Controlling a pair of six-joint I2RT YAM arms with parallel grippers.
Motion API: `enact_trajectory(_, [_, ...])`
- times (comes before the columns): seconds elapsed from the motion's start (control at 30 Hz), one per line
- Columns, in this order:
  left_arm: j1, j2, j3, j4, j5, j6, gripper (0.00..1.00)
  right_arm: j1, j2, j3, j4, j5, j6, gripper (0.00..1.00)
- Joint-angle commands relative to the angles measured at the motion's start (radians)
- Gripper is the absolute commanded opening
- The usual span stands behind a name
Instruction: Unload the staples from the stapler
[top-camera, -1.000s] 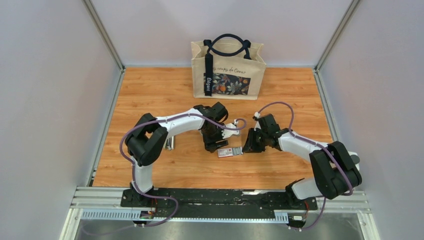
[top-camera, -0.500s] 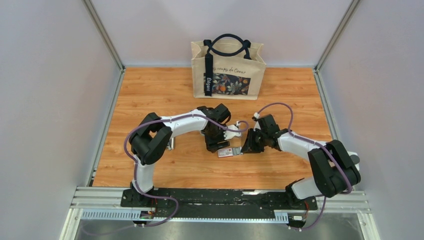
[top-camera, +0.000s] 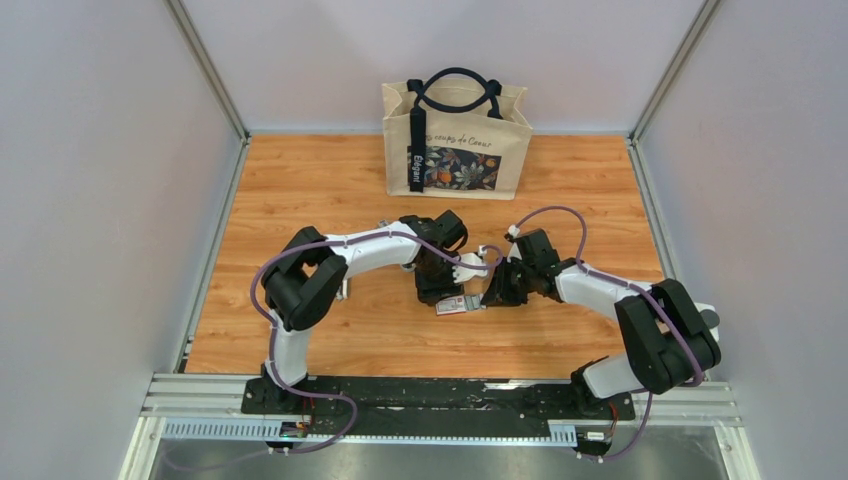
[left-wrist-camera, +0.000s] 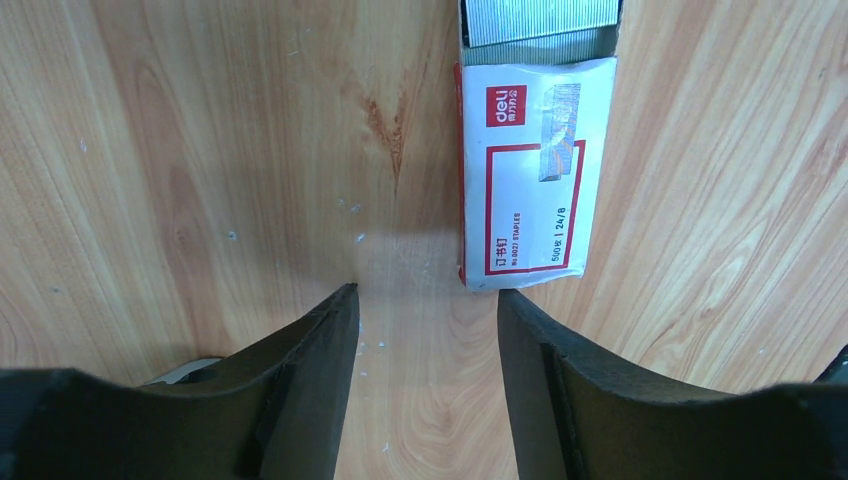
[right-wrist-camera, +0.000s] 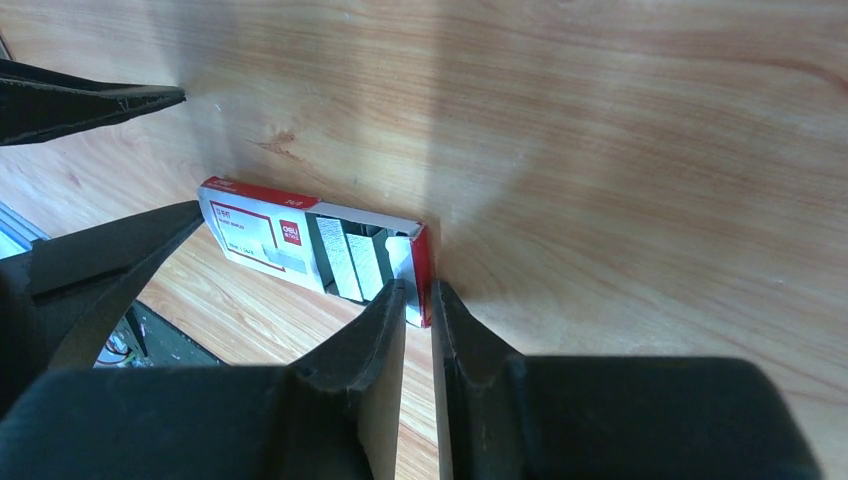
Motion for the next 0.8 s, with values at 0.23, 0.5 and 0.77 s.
enact_trajectory(0.23, [-0.01,-0.048,-0.052,0.015,0.036,0.026,0.57,-0.003,-0.019,0.003,-0.01,0.015,-0.015,0.18])
enact_trajectory(0.5, [-0.01,-0.053,-0.057,0.004,0.045,0.033,0.57,-0.005,-0.041,0.022,-0.021,0.004,-0.032,0.2])
enact_trajectory(0.77, [-0.01,-0.052,-0.061,0.003,0.041,0.043,0.55,-0.025,-0.059,0.022,-0.016,-0.031,-0.043,0.26])
